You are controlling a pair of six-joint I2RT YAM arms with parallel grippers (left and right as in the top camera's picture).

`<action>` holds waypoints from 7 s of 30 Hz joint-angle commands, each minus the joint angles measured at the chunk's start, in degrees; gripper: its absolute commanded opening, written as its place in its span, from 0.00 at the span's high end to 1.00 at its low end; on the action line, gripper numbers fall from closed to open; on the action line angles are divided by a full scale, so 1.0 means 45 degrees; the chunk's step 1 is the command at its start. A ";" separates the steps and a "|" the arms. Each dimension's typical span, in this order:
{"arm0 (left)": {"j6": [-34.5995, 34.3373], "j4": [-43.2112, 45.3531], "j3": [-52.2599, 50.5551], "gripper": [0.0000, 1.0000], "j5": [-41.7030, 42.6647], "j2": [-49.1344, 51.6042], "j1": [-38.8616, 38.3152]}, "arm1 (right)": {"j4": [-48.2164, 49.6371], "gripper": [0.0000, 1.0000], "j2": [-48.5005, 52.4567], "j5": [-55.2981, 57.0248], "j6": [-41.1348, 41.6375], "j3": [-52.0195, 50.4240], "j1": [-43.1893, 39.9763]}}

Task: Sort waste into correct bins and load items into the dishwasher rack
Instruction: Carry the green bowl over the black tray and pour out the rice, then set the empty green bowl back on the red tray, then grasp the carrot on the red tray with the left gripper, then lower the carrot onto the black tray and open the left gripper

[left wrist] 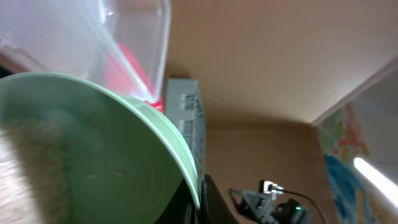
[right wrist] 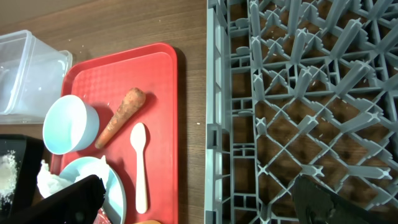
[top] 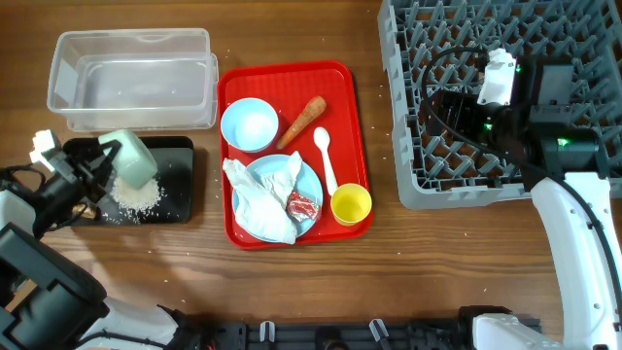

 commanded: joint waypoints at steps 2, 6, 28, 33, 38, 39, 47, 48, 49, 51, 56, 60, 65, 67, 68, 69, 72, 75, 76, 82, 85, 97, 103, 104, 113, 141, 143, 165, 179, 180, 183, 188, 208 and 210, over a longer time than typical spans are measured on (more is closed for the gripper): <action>-0.0476 -0.0015 0.0010 0.96 0.1370 0.0049 0.0345 | -0.0015 0.00 0.0121 0.0175 0.0102 0.0262 -0.0053; -0.0782 -0.0010 0.0010 0.96 0.1370 0.0049 0.0505 | -0.0015 0.00 0.0121 0.0175 0.0097 0.0262 -0.0053; -0.2715 0.1035 0.0010 0.96 0.1365 0.0063 0.0364 | 0.0044 0.00 0.0121 0.0175 0.0146 0.0262 -0.0053; -0.1044 -0.0539 0.0010 0.96 0.1005 -0.0267 0.0063 | 0.0029 0.00 0.0121 0.0175 0.0141 0.0262 -0.0053; -0.0947 -0.0865 0.0010 0.96 -0.0316 -0.0461 -0.0272 | 0.0049 0.00 0.0121 0.0175 0.0136 0.0262 -0.0053; -0.0874 -0.0860 0.0029 0.96 -0.0646 -0.0704 -0.0641 | 0.0073 0.00 0.0121 0.0175 0.0141 0.0262 -0.0053; -0.2686 -0.0772 0.2788 0.96 -0.5221 -0.2783 -0.5255 | 0.0073 0.00 0.0121 0.0175 0.0136 0.0262 -0.0053; -0.2968 -0.0772 0.3381 0.96 -0.6013 -0.2924 -0.5974 | 0.0073 0.00 0.0121 0.0175 0.0136 0.0262 -0.0053; -0.3143 -0.0777 0.4138 0.96 -0.6970 -0.3026 -0.6853 | 0.0073 0.00 0.0121 0.0180 0.0141 0.0262 -0.0053; -0.3147 -0.0753 0.5416 0.96 -0.8626 -0.3036 -0.8461 | 0.0078 0.00 0.0121 0.0175 0.0136 0.0262 -0.0053; -0.3371 0.0602 0.7023 0.96 -1.5868 -0.2555 -1.2789 | 0.0073 0.00 0.0121 0.0180 0.0131 0.0262 -0.0053; -0.2467 0.2055 0.7053 0.96 -1.9161 -0.1360 -1.4979 | 0.0000 0.00 0.0121 0.0180 0.0136 0.0262 -0.0053; -0.1933 0.3463 0.7053 0.96 -2.0157 0.0865 -1.5708 | -0.0117 0.00 0.0121 0.0180 0.0136 0.0262 -0.0053; -0.1933 0.3905 0.7053 0.96 -2.0157 0.1681 -1.5708 | -0.0160 0.00 0.0121 0.0180 0.0087 0.0262 -0.0053; -0.1938 0.4099 0.7053 0.96 -2.0157 0.2045 -1.5698 | -0.0165 0.00 0.0121 0.0180 0.0087 0.0262 -0.0053; -0.1928 0.4289 0.7053 0.96 -2.0157 0.2380 -1.5698 | -0.0160 0.00 0.0121 0.0180 0.0087 0.0262 -0.0053; -0.1778 0.4896 0.7053 0.96 -2.0152 0.3361 -1.5722 | -0.0155 0.00 0.0121 0.0180 0.0087 0.0262 -0.0053; -0.1695 0.5158 0.7053 0.96 -2.0152 0.3954 -1.5747 | -0.0185 0.00 0.0121 0.0180 0.0087 0.0262 -0.0053; -0.1695 0.5192 0.7053 0.96 -2.0152 0.4133 -1.5761 | -0.0219 0.00 0.0121 0.0180 0.0083 0.0262 -0.0053; -0.1700 0.5333 0.7053 0.91 -2.0152 0.4843 -1.5776 | -0.0287 0.00 0.0121 0.0185 0.0049 0.0262 -0.0053; -0.1700 0.5328 0.7053 0.72 -2.0152 0.4843 -1.5790 | -0.0291 0.00 0.0121 0.0185 0.0053 0.0262 -0.0053; -0.1695 0.3589 0.7344 0.19 -1.9317 0.3211 -1.6135 | -0.0306 0.01 0.0121 0.0228 0.0053 0.0262 -0.0053; -0.1433 0.1855 0.7320 0.23 -1.8603 0.2628 -1.6801 | -0.0340 0.00 0.0121 0.0248 0.0044 0.0262 -0.0053; -0.1156 0.1579 0.7257 0.25 -1.8593 0.2681 -1.6946 | -0.0345 0.00 0.0121 0.0282 0.0039 0.0262 -0.0053; -0.0311 0.1525 0.6839 0.30 -1.8578 0.3317 -1.7165 | -0.0345 0.00 0.0126 0.0282 0.0039 0.0248 -0.0053; 0.0350 0.2710 0.6839 0.35 -1.9322 0.5547 -1.6422 | -0.0379 0.00 0.0136 0.0330 0.0044 0.0248 -0.0053; 0.0345 0.2710 0.6839 0.37 -1.9113 0.5547 -1.6432 | -0.0374 0.00 0.0136 0.0335 0.0049 0.0248 -0.0053; -0.0486 0.0729 0.7631 0.92 -1.7558 0.4818 -1.6417 | -0.0384 0.00 0.0136 0.0461 0.0058 0.0248 -0.0053; -0.3575 -0.4056 0.9860 0.96 -1.8107 -0.0398 -1.4868 | -0.0350 0.00 0.0136 0.0466 0.0053 0.0248 -0.0053; -0.3920 -0.4653 0.9860 0.96 -1.8457 -0.0695 -1.4411 | -0.0345 0.00 0.0136 0.0461 0.0063 0.0248 -0.0053; -0.4532 -0.6421 0.9860 0.96 -1.8928 -0.1253 -1.2653 | -0.0330 0.00 0.0136 0.0461 0.0083 0.0248 -0.0053; -0.5013 -0.7912 0.9583 0.96 -1.8923 -0.1292 -0.9568 | -0.0199 0.00 0.0136 0.0466 0.0083 0.0248 -0.0053; -0.9952 -0.0340 0.0670 0.96 -1.8486 -0.1292 -0.5309 | -0.0058 0.00 0.0136 0.0461 0.0092 0.0248 -0.0053; -1.0346 0.1001 -0.0136 0.96 -1.8520 -0.1292 -0.5309 | -0.0058 0.00 0.0136 0.0461 0.0097 0.0248 -0.0053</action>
